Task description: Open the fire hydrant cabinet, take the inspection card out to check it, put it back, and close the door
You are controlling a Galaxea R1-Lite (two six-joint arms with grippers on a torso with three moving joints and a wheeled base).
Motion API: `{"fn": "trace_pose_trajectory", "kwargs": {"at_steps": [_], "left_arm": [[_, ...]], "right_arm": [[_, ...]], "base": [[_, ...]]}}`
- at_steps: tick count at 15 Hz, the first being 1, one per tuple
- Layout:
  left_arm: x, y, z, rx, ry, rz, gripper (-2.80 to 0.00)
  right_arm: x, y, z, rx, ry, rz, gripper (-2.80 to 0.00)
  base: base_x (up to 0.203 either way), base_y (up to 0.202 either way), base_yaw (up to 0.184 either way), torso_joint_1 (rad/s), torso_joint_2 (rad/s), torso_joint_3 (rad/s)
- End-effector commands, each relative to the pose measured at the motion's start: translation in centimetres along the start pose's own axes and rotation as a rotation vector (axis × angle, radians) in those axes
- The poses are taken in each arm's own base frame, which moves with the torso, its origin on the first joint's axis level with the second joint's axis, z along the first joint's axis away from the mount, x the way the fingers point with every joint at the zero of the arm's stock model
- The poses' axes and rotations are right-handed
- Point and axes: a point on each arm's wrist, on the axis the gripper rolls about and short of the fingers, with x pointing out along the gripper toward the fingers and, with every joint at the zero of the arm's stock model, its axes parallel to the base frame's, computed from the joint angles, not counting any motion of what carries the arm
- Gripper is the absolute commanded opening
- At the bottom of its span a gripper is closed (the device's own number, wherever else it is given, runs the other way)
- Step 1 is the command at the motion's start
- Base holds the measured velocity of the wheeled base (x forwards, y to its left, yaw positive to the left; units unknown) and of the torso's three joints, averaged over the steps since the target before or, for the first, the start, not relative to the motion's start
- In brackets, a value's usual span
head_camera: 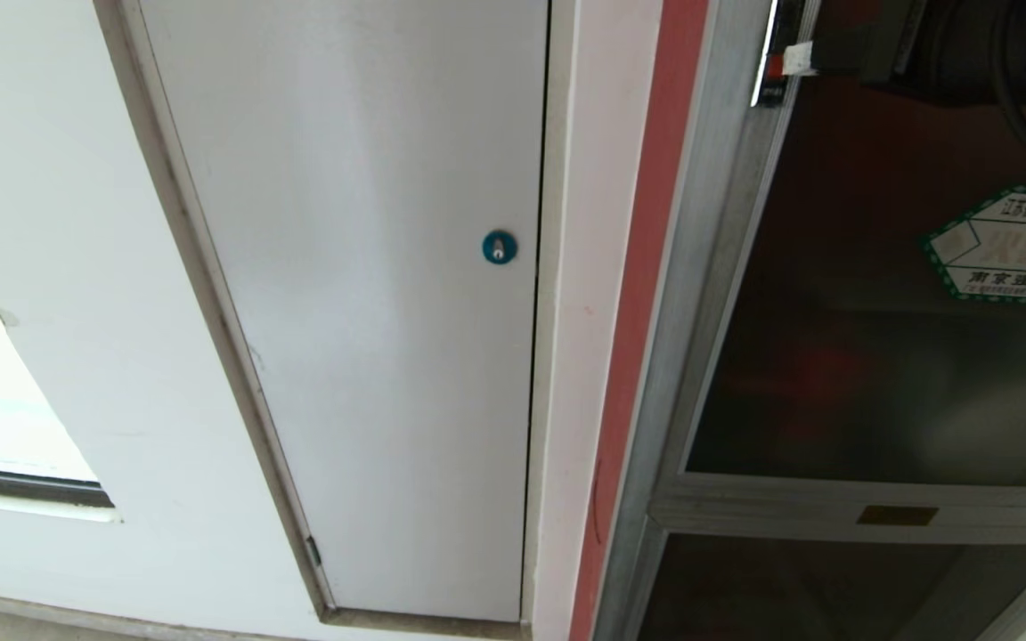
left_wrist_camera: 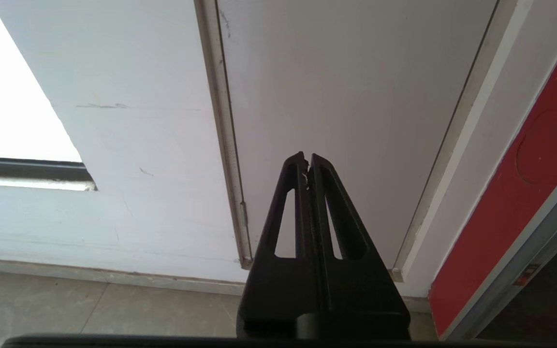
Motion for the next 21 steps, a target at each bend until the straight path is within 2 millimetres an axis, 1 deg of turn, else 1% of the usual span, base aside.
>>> {"fn": "trace_pose_trajectory", "kwargs": {"at_steps": [1,5,8,15,18,21], "left_arm": [[0.0,0.0,0.0,0.0,0.002,0.0,-2.8],[0.0,0.0,0.0,0.0,0.001,0.0,-2.8],[0.0,0.0,0.0,0.0,0.002,0.0,-2.8],[0.0,0.0,0.0,0.0,0.002,0.0,-2.8],[0.0,0.0,0.0,0.0,0.002,0.0,-2.8],[0.0,0.0,0.0,0.0,0.001,0.0,-2.8]], "right_arm": [[1.2,-0.3,-0.6,0.003,0.019,-0.009,-2.8],[1.8,-1.2,-0.6,0.002,0.006,-0.058,-2.8],[1.9,-1.5,-0.8,0.005,0.017,-0.066,-2.8],[3.2,-2.1,-1.2,0.006,0.026,-0.075,-2.8],[3.1,-2.2,-1.1,0.008,0.026,-0.082,-2.8],[2.7,-2.2,-1.6,0.014,0.055,-0.086,-2.8]], "base": [[0.0,0.0,0.0,0.0,0.0,0.0],[0.0,0.0,0.0,0.0,0.0,0.0],[0.0,0.0,0.0,0.0,0.0,0.0],[0.0,0.0,0.0,0.0,0.0,0.0],[0.0,0.0,0.0,0.0,0.0,0.0],[0.0,0.0,0.0,0.0,0.0,0.0]]}}
